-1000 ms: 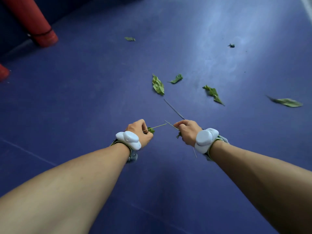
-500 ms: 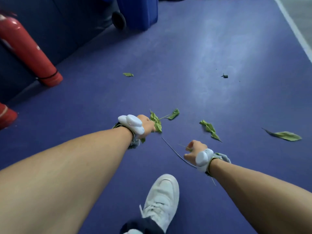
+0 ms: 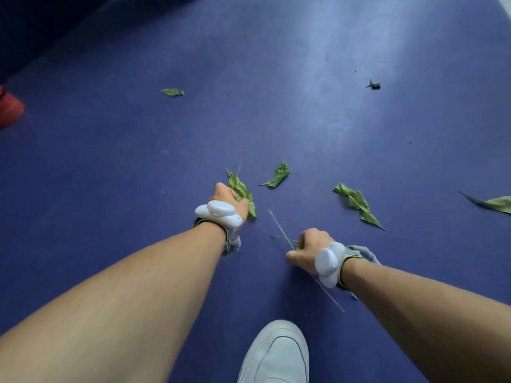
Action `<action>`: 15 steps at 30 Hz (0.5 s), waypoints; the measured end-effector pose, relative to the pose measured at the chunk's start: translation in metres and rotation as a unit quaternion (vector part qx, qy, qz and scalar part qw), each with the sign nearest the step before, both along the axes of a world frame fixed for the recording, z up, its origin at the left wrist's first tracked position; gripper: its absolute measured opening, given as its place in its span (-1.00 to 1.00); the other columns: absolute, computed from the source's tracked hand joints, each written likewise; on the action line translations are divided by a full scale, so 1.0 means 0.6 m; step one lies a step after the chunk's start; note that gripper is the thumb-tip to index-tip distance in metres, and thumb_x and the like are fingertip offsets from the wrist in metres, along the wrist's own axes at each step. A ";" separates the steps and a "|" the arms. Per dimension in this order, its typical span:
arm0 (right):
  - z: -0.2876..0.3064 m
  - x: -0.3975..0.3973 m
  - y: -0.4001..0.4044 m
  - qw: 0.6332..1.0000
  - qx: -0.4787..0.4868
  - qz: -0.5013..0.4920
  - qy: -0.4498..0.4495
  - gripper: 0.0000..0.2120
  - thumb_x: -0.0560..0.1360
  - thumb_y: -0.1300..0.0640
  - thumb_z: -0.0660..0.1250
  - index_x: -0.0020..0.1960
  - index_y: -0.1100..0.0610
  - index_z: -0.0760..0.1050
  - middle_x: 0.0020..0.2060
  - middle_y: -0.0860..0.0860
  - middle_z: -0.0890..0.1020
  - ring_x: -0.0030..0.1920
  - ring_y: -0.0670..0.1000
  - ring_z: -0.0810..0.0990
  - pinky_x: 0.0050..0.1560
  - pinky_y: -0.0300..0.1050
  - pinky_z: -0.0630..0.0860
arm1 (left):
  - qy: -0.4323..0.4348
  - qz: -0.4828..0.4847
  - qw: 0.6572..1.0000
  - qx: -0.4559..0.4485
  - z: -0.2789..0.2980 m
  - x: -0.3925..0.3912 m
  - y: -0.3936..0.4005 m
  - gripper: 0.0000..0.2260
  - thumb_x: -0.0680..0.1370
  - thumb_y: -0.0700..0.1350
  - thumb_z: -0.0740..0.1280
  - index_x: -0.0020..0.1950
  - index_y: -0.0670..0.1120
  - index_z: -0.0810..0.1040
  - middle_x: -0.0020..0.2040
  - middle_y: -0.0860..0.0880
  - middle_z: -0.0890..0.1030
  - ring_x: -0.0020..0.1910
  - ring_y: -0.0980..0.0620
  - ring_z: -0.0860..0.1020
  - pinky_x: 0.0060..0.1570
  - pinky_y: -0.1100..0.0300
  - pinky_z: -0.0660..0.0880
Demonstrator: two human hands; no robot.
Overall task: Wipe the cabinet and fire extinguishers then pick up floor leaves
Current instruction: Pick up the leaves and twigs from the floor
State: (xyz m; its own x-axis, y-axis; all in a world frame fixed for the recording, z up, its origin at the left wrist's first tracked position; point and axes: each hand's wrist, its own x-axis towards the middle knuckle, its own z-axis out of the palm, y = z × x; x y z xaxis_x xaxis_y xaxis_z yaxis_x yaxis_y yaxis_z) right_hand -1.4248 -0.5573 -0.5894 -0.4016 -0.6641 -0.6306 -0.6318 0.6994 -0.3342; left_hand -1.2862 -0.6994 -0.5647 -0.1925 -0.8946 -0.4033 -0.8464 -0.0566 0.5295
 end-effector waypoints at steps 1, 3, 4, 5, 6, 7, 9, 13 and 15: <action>0.001 -0.013 -0.009 0.999 -0.021 -0.044 -0.017 -0.74 0.46 0.02 0.32 -0.31 0.10 0.35 -0.36 0.02 0.46 -0.26 0.14 0.44 -0.33 -0.17 0.31 | 0.014 0.008 1.000 0.010 -0.010 -0.006 -0.006 -0.80 0.56 -0.05 0.32 0.07 -0.09 0.34 -0.07 -0.01 0.50 -0.14 -0.13 0.48 -0.08 0.15 0.39; 0.003 -0.039 -0.023 0.994 -0.046 -0.099 -0.029 -0.70 0.53 0.05 0.22 -0.32 0.10 0.26 -0.37 0.01 0.39 -0.21 0.14 0.38 -0.35 -0.13 0.23 | 0.031 0.026 0.999 0.029 -0.022 -0.019 -0.011 -0.63 0.58 0.00 0.34 0.27 -0.13 0.30 0.11 -0.09 0.50 -0.07 -0.13 0.48 -0.04 0.17 0.35; 0.003 -0.054 -0.030 0.993 -0.052 -0.107 -0.022 -0.69 0.55 0.07 0.18 -0.33 0.10 0.22 -0.38 0.01 0.36 -0.20 0.14 0.36 -0.37 -0.12 0.19 | 0.033 0.034 0.998 0.034 -0.030 -0.024 -0.012 -0.56 0.57 0.05 0.36 0.32 -0.12 0.29 0.15 -0.10 0.48 -0.05 -0.13 0.47 -0.04 0.18 0.32; 0.005 -0.066 -0.036 0.992 -0.057 -0.111 -0.017 -0.69 0.56 0.09 0.16 -0.33 0.11 0.20 -0.39 0.02 0.34 -0.20 0.14 0.33 -0.38 -0.11 0.17 | 0.027 0.038 0.998 0.041 -0.039 -0.029 -0.014 -0.52 0.55 0.08 0.38 0.33 -0.11 0.30 0.16 -0.08 0.47 -0.01 -0.13 0.47 -0.03 0.20 0.31; 0.006 -0.078 -0.037 0.992 -0.064 -0.107 -0.011 -0.69 0.56 0.11 0.16 -0.33 0.11 0.20 -0.39 0.02 0.34 -0.21 0.13 0.32 -0.37 -0.10 0.17 | 0.014 0.035 0.998 0.041 -0.051 -0.032 -0.013 -0.54 0.54 0.08 0.40 0.31 -0.10 0.33 0.16 -0.07 0.50 0.03 -0.14 0.49 -0.03 0.20 0.30; 0.009 -0.088 -0.035 0.993 -0.070 -0.100 -0.005 -0.70 0.55 0.12 0.18 -0.32 0.11 0.21 -0.39 0.02 0.34 -0.22 0.13 0.32 -0.36 -0.10 0.18 | -0.003 0.031 0.999 0.035 -0.065 -0.034 -0.012 -0.60 0.54 0.06 0.41 0.25 -0.09 0.38 0.17 -0.07 0.55 0.09 -0.15 0.52 -0.03 0.20 0.32; 0.007 -0.104 -0.035 0.991 -0.095 -0.099 -0.006 -0.75 0.53 0.14 0.21 -0.29 0.10 0.23 -0.39 0.00 0.35 -0.25 0.12 0.32 -0.31 -0.09 0.22 | -0.032 0.019 0.999 0.009 -0.089 -0.034 -0.008 -0.78 0.58 0.03 0.36 0.07 -0.07 0.45 0.14 -0.12 0.63 0.13 -0.19 0.56 -0.02 0.14 0.39; 0.010 -0.132 -0.036 0.979 -0.161 -0.122 0.009 -0.82 0.53 0.14 0.13 -0.25 0.08 0.26 -0.35 -0.02 0.39 -0.28 0.07 0.33 -0.21 -0.11 0.29 | 0.001 -0.018 0.996 -0.086 -0.085 -0.053 -0.010 -0.73 0.65 -0.03 0.16 -0.16 -0.15 0.43 -0.05 -0.18 0.65 -0.07 -0.28 0.51 -0.21 0.10 0.29; 0.016 -0.155 -0.023 0.975 -0.194 -0.107 0.026 -0.86 0.50 0.13 0.09 -0.24 0.06 0.25 -0.36 -0.03 0.37 -0.29 0.07 0.31 -0.21 -0.08 0.30 | 0.056 -0.011 0.986 -0.155 -0.077 -0.076 -0.012 -0.66 0.60 -0.08 0.18 -0.36 -0.12 0.25 -0.35 -0.08 0.53 -0.28 -0.22 0.35 -0.35 0.08 0.18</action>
